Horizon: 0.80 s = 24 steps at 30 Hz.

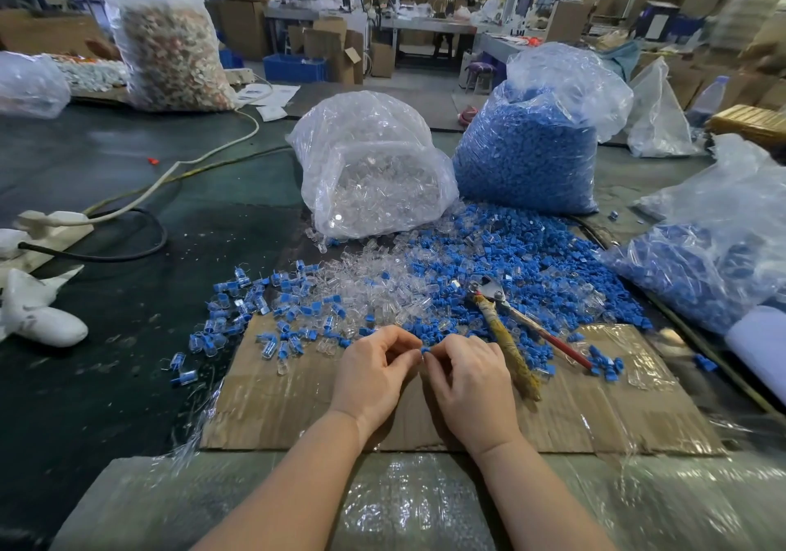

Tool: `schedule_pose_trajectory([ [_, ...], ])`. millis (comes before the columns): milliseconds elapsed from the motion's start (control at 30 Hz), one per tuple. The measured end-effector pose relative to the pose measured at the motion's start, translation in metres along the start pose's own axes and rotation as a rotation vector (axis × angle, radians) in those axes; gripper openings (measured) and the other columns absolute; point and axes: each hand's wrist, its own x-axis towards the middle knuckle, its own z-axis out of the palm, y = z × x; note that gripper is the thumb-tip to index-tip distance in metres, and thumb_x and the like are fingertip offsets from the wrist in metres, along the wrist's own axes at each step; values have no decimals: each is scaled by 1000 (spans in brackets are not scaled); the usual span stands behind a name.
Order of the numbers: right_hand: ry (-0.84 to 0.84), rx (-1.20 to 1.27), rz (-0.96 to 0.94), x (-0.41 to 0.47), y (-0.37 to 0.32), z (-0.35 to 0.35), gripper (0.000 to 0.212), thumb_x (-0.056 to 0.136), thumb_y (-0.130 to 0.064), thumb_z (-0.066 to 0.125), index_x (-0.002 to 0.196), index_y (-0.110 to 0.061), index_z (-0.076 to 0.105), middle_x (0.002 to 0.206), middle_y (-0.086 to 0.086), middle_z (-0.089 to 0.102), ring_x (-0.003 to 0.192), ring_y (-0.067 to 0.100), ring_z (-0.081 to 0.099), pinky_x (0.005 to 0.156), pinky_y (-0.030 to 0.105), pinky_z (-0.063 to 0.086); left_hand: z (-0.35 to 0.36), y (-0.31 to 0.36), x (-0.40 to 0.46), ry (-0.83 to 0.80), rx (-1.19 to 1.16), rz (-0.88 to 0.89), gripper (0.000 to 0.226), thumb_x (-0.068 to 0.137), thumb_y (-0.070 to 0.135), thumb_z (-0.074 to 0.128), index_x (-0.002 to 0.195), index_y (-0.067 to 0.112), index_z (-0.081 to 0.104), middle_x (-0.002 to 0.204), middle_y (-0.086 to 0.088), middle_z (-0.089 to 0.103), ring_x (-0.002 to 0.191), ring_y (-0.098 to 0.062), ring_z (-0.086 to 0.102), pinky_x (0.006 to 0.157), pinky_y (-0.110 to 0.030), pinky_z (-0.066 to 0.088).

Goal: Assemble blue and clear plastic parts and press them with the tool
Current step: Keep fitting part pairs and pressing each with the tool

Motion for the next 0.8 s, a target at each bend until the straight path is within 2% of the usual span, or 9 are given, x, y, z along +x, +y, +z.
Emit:
schedule_pose_trajectory([
  [67,0,-7,-9,0,0,0,24,72,-12,78,65,-14,55,59,-1,57,56,20,54,64,27,30,0,0,0,-10,4,-1,12,85,13,65,87,24,67,81,7,68,79,-7,63,79,-24,53],
  [133,6,-2,-24,0,0,0,23,71,-12,78,64,-14,56,60,-2,57,56,20,54,64,27,33,0,0,-1,-13,9,5,11,86,13,64,89,23,68,82,7,68,80,-7,63,80,-24,53],
  [200,10,11,-34,0,1,-1,18,74,-16,74,66,-15,58,61,-3,58,57,20,55,62,30,40,0,0,-1,-5,17,17,12,86,13,63,90,24,67,82,8,67,80,-5,62,78,-20,52],
  [333,0,70,-8,0,0,-3,12,78,-26,65,74,-14,63,69,-4,61,64,18,57,66,26,37,0,0,0,13,-17,14,14,88,12,60,91,24,67,82,11,66,77,3,60,72,-8,47],
  [467,-6,120,9,0,-2,-5,12,78,-21,63,85,-12,65,78,-2,63,73,20,58,69,34,47,-1,1,0,2,-57,2,17,89,10,58,91,25,65,82,12,66,76,8,60,69,-6,46],
  [667,-35,128,-61,0,0,-7,20,77,-13,72,96,-11,68,84,0,62,78,20,59,72,34,48,-1,0,1,16,-35,8,16,89,12,59,91,26,66,83,10,67,78,0,62,74,-14,50],
  [800,-57,137,-73,2,0,-8,20,76,-11,76,94,-13,70,81,0,60,76,21,57,68,36,50,-1,0,1,19,-41,15,17,89,10,59,88,26,66,79,10,67,74,3,60,69,-9,47],
])
